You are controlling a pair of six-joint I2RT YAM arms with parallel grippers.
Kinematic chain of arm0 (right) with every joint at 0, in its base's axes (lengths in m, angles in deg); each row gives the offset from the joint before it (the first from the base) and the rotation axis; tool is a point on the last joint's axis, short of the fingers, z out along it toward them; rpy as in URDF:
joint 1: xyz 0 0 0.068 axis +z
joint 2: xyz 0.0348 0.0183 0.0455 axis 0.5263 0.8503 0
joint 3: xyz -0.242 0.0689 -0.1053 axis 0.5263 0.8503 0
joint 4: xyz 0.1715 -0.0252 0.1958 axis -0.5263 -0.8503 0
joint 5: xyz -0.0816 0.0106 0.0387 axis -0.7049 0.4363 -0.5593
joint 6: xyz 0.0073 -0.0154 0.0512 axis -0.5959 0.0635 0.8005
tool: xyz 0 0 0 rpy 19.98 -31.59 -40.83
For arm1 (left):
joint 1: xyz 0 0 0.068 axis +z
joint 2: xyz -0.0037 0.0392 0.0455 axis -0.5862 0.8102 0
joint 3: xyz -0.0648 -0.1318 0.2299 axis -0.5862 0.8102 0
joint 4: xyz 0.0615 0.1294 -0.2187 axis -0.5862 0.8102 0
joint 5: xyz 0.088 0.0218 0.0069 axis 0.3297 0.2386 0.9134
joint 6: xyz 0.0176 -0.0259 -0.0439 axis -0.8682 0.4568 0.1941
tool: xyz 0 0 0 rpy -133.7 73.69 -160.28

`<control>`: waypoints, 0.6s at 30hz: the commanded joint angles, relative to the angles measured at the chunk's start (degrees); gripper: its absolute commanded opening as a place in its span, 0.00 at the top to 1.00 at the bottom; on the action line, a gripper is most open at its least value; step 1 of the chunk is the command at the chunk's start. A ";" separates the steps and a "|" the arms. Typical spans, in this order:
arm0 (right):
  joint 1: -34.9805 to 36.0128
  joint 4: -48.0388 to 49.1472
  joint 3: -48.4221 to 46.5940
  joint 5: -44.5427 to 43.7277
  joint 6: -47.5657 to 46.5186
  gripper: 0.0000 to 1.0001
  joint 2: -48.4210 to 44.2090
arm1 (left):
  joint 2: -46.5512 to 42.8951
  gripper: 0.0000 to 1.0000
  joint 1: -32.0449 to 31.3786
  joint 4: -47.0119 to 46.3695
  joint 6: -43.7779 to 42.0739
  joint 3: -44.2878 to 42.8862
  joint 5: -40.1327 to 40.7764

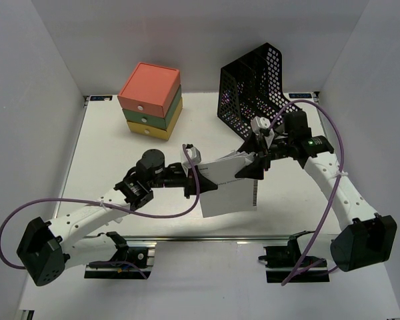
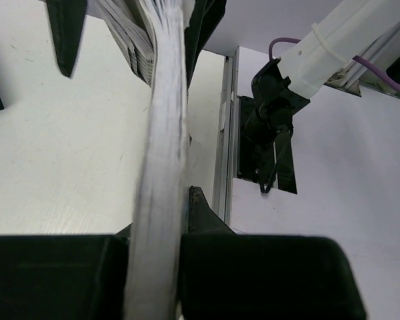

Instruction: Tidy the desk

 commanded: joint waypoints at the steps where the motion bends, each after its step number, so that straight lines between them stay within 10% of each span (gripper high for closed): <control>1: 0.29 -5.09 -2.46 4.90 -5.94 0.30 0.98 | -0.36 1.00 -0.43 -0.80 -2.37 -3.57 -2.05; 6: 0.20 -12.22 -5.01 5.79 -11.67 0.52 1.68 | -0.45 1.00 -0.43 -1.24 -2.73 -3.65 -0.73; 10: -0.14 -13.11 -6.16 4.30 -11.85 0.97 0.81 | 0.08 1.00 -0.43 -0.89 -2.82 -4.18 0.59; 12: 0.12 -12.67 -6.42 2.90 -11.23 1.00 -0.42 | -0.01 1.00 -0.43 -0.11 -3.08 -4.79 2.68; 18: -0.24 -3.12 -7.04 -5.34 2.00 1.00 -5.33 | -2.55 0.28 -0.43 3.41 -2.64 -5.68 12.26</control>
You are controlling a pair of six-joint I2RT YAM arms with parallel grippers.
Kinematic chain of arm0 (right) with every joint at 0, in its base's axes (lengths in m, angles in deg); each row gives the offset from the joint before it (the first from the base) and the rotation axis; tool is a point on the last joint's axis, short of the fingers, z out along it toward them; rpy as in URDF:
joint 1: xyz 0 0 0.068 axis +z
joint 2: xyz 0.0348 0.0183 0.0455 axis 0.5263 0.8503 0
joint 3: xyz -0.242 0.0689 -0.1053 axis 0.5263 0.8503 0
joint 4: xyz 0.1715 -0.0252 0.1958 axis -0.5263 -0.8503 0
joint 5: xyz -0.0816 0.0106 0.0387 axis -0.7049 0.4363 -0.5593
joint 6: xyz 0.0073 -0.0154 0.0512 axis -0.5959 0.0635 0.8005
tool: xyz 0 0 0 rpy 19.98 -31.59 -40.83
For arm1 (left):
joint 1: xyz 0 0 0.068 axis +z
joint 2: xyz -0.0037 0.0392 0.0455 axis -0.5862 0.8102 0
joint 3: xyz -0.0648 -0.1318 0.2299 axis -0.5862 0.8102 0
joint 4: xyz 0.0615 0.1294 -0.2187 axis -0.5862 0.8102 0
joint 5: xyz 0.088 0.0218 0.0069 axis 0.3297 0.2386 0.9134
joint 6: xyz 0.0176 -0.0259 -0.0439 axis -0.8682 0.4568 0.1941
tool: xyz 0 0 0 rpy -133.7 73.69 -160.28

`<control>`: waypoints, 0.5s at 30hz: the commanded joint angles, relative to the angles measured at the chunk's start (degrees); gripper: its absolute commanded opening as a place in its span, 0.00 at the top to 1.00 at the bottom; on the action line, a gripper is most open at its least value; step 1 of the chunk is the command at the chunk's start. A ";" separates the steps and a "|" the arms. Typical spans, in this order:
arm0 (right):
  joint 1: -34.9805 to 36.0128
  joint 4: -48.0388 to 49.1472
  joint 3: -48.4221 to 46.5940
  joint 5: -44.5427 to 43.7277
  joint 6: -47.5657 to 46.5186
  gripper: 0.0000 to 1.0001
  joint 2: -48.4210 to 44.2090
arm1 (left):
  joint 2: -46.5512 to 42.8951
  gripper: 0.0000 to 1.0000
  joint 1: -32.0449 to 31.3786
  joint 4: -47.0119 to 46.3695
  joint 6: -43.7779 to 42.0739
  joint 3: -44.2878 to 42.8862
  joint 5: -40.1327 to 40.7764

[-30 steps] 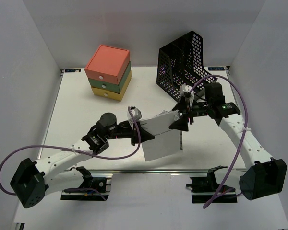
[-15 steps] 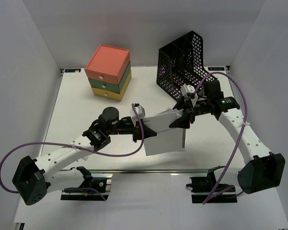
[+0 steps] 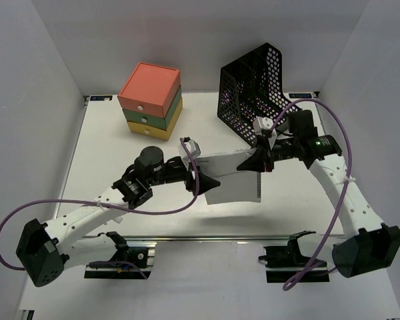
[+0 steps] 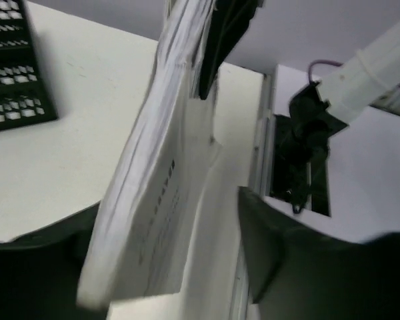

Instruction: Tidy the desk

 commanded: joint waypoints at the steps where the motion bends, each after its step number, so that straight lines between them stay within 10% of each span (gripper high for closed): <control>1: -0.58 8.40 -3.89 -5.32 8.94 1.00 -4.69 | -3.84 0.23 -0.34 1.21 0.09 -2.29 9.07; 4: -1.37 11.05 -7.56 -12.00 14.31 1.00 -5.92 | -9.19 0.07 0.79 3.05 0.62 -2.02 15.32; 15: -7.26 16.41 -22.95 -35.38 24.86 1.00 -4.43 | -21.25 0.02 0.80 13.06 -0.70 1.32 24.40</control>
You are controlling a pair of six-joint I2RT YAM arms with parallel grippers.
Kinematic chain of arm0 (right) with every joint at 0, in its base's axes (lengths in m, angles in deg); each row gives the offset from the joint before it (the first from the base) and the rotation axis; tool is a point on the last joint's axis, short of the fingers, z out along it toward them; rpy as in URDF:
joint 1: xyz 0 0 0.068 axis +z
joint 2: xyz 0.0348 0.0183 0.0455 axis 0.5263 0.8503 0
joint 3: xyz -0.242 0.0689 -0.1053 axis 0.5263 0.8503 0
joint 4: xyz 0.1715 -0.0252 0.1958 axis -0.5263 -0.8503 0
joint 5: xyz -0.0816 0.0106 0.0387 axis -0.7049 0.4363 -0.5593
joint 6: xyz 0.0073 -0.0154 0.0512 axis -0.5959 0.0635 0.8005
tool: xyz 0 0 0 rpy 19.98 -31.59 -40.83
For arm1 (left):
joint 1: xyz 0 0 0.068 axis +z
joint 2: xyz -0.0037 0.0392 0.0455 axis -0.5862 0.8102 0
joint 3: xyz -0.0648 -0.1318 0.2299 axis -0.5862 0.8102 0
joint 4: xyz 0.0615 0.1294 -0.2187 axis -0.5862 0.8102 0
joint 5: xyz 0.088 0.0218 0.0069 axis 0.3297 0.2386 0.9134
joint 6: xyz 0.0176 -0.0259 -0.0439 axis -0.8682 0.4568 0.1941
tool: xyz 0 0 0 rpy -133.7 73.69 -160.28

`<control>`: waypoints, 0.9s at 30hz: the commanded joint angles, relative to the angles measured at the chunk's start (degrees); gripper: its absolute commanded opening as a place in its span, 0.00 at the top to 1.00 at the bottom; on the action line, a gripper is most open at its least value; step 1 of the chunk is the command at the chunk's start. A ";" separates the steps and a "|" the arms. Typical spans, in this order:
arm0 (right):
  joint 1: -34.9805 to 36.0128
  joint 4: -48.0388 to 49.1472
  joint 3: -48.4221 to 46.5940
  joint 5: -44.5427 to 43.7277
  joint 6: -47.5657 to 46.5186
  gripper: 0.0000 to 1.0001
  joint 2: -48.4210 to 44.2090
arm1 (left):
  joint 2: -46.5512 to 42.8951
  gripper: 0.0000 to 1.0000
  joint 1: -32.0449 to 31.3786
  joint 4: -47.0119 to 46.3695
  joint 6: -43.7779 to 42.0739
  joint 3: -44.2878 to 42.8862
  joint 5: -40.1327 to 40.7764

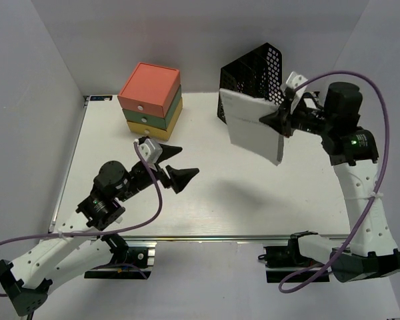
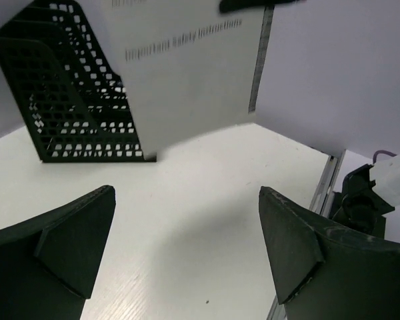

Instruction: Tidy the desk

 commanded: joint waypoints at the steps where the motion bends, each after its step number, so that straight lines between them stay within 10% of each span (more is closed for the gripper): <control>1: -2.39 6.62 -6.74 -10.80 4.82 1.00 -0.04 | -1.47 0.02 0.23 7.73 -0.94 0.99 3.85; 10: -7.32 7.33 -17.73 -18.99 7.90 1.00 6.20 | -6.74 0.02 0.23 12.40 -4.72 4.59 5.00; 27: -11.36 24.37 -22.56 -8.27 14.31 1.00 28.96 | -10.61 0.02 0.23 13.28 -9.73 10.48 7.11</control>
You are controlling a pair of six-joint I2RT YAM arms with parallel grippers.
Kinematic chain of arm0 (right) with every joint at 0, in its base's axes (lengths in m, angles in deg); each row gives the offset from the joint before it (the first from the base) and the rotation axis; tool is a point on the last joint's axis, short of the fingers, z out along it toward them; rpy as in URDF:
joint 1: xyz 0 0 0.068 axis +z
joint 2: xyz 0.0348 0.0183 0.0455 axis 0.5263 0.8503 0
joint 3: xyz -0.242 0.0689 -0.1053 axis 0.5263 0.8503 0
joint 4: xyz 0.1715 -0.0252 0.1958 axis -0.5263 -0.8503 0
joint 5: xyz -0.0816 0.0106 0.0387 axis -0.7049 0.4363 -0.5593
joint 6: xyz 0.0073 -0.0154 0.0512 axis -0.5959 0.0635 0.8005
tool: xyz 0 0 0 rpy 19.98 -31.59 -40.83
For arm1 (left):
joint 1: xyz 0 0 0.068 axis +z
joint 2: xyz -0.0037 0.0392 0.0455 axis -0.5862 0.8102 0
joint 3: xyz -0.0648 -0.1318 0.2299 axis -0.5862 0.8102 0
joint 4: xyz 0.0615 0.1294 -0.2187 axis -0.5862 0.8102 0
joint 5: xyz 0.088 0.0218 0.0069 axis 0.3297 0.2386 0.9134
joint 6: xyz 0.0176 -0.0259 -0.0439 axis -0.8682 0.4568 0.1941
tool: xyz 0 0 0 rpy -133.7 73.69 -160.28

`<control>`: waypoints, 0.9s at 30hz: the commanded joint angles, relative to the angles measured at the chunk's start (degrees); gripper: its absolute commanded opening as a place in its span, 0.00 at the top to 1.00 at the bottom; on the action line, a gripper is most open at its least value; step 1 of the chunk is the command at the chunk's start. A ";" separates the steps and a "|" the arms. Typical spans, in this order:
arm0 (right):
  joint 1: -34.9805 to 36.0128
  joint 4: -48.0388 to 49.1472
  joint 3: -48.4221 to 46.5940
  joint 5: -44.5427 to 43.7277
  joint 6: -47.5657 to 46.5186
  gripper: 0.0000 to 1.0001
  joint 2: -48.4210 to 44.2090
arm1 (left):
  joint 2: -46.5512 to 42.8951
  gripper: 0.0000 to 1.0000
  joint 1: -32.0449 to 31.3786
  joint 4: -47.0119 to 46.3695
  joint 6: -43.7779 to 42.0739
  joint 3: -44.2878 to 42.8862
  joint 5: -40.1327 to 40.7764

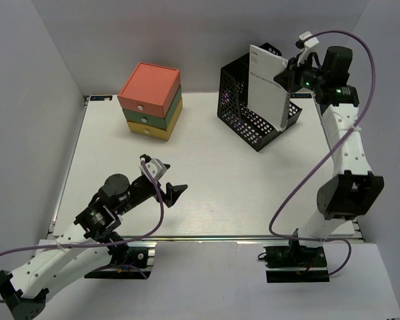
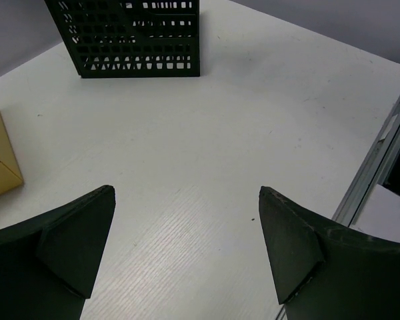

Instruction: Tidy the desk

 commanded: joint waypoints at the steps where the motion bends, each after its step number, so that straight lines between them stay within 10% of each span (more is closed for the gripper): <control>1: -0.43 10.04 -5.92 3.36 1.92 1.00 3.28 | -1.11 0.02 -0.29 0.43 -1.12 0.95 1.12; 27: -1.22 42.38 3.56 18.21 6.93 1.00 20.26 | -0.67 0.02 0.23 1.31 -1.56 0.51 2.44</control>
